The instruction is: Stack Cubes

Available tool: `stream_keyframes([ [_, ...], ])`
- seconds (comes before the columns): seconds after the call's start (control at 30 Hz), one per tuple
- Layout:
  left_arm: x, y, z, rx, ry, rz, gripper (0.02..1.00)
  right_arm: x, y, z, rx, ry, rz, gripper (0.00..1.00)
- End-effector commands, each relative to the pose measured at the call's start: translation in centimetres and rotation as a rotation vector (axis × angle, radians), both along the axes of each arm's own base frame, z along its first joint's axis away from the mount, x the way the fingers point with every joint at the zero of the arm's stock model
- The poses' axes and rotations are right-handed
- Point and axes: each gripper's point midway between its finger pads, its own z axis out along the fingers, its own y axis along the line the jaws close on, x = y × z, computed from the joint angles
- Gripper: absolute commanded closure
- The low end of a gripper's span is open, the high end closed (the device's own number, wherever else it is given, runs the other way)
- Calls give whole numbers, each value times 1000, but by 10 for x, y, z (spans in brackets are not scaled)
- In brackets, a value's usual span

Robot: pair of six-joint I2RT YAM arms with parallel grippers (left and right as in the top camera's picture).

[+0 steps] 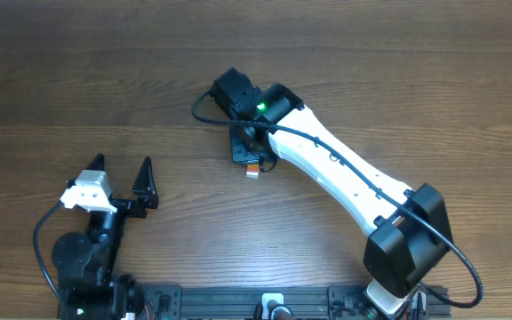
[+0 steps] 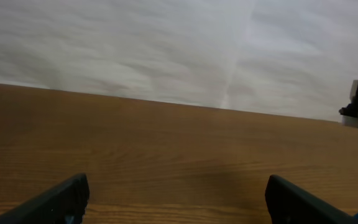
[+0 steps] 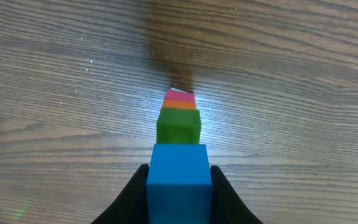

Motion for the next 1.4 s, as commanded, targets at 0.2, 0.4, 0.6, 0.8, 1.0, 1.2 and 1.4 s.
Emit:
stream_keyframes([
  [0.2, 0, -2, 0, 17, -7, -12, 104, 4, 9, -2, 8, -3, 11, 985],
  [0.4, 0, -2, 0, 17, -7, -12, 104, 6, 8, -3, 0, -12, 9, 982],
  [0.6, 0, -2, 0, 17, -7, -12, 104, 7, 9, -9, -11, -5, 9, 978],
  [0.8, 0, -2, 0, 17, -7, -12, 104, 10, 11, -10, -4, -12, 12, 978],
  [1.0, 0, -2, 0, 17, -7, -12, 104, 10, 11, -10, -4, -12, 12, 943],
  [1.2, 0, -2, 0, 17, -7, -12, 104, 9, 10, -10, -7, -9, 12, 522],
  [1.4, 0, -2, 0, 17, -7, -12, 104, 8, 10, -10, -8, -7, 11, 104],
])
